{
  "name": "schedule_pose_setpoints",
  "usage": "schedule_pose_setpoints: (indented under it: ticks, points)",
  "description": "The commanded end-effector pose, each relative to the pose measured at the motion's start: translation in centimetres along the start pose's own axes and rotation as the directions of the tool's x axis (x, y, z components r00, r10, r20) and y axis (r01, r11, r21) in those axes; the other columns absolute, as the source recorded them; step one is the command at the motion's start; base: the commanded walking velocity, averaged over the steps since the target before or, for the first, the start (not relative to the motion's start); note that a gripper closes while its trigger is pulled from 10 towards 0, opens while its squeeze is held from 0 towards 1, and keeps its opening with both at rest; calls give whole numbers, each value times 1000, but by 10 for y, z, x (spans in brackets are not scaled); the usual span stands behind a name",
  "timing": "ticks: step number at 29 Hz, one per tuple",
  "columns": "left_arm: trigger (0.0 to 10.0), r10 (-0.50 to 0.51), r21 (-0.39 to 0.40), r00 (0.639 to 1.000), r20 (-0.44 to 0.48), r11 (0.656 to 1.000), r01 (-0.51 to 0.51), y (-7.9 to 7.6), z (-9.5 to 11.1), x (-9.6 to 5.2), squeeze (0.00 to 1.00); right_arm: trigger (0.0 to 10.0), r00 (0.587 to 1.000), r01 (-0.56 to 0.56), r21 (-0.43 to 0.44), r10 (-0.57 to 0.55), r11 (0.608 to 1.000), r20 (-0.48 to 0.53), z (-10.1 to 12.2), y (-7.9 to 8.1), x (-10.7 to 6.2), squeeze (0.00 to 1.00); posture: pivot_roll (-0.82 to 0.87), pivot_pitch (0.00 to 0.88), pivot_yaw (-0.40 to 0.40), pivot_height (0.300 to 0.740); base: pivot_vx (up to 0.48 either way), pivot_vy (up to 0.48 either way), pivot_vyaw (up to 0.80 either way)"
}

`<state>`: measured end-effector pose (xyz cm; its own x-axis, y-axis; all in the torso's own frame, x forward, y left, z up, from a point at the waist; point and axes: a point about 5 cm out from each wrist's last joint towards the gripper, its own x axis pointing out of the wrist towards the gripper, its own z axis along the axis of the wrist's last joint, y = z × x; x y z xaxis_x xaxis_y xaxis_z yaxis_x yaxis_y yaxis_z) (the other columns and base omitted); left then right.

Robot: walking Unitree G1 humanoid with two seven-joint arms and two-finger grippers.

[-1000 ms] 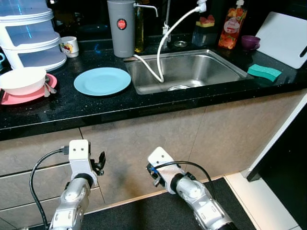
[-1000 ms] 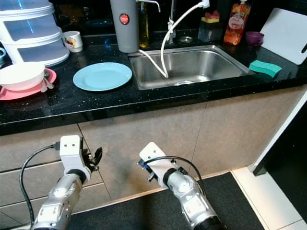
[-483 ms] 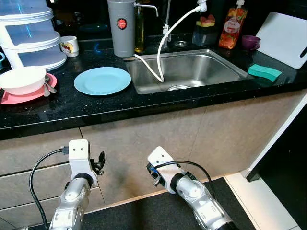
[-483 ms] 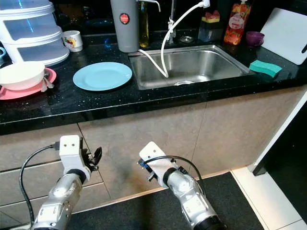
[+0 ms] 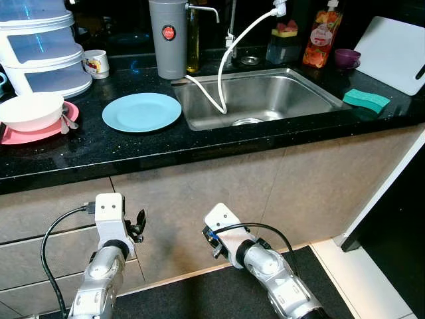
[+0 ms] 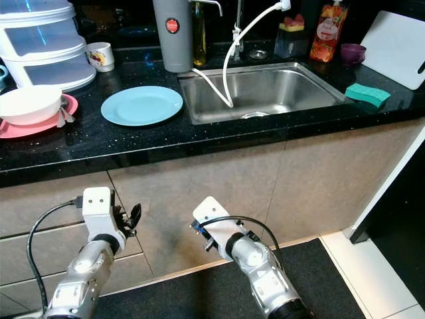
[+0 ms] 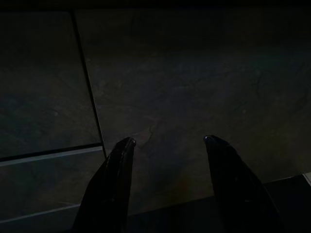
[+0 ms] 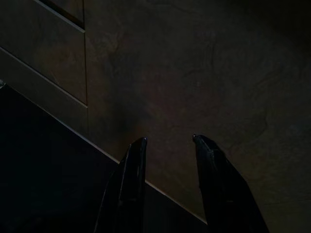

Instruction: Kitchen organization

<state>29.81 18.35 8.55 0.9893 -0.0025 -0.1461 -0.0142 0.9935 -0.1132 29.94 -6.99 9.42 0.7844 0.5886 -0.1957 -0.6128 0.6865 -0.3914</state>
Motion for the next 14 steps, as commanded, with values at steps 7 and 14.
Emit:
schedule_pose_setpoints:
  ticks: [7, 14]
  points:
    - [10000, 10, -2, 1000, -21, 1000, -10, 3, -5, -1, 0, 10000, 1000, 2, 6, -2, 1000, -4, -2, -1, 0, 0, -48, 71, 23, 740, 0, 0, 0]
    - [10000, 7, 1, 1000, -22, 1000, -7, 3, -6, -2, 0, 10000, 1000, 2, 6, -2, 1000, -3, -2, 0, -1, 0, -49, 65, 23, 740, 0, 0, 0]
